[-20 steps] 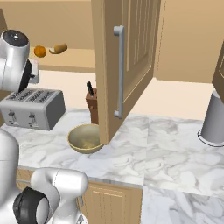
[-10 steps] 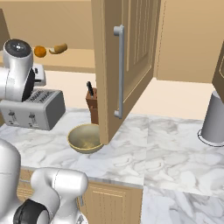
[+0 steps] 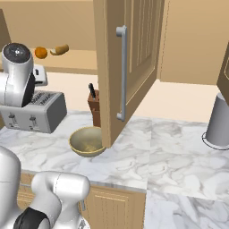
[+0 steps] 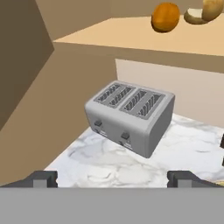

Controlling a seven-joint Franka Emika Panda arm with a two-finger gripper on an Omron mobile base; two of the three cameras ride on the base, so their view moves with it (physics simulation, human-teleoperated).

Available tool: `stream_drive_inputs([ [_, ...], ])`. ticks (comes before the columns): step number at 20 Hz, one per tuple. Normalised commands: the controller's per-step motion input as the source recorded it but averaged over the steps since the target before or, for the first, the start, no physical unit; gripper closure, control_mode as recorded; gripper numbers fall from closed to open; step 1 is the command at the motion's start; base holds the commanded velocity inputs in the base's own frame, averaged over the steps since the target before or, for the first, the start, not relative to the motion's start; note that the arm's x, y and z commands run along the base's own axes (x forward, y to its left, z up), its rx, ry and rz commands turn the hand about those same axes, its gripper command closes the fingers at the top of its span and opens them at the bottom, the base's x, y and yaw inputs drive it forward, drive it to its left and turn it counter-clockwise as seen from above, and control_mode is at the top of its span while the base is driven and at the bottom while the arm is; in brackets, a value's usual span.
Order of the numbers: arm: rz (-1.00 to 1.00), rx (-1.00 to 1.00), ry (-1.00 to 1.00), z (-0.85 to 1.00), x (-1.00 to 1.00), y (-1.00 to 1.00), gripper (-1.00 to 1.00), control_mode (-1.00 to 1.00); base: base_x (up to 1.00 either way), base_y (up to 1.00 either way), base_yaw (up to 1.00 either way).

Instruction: Open the cabinet. Pick the orange and kiwi from the cabinet and place them into the bowl. Then close the cabinet.

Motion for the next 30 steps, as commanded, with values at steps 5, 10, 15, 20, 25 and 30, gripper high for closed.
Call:
stream_drive_inputs([
  [5, -0.03, 0.00, 0.03, 0.26, 0.12, 0.00, -1.00, -1.00, 0.00, 0.00, 0.00],
  [10, -0.02, 0.00, 0.07, 0.30, 0.32, 0.00, -1.00, -1.00, 0.00, 0.00, 0.00],
  [15, 0.00, 0.00, -0.02, 0.02, 0.42, 0.00, -1.00, -1.00, 0.00, 0.00, 0.00],
  [20, 0.00, 0.00, -0.13, 0.00, 0.28, 0.03, -1.00, -1.00, 0.00, 0.00, 0.00],
  [25, -0.03, 0.00, -0.07, 0.00, 0.19, 0.18, -1.00, -1.00, 0.00, 0.00, 0.00],
  [30, -0.03, 0.00, 0.00, 0.04, 0.26, 0.26, -1.00, -1.00, 0.00, 0.00, 0.00],
])
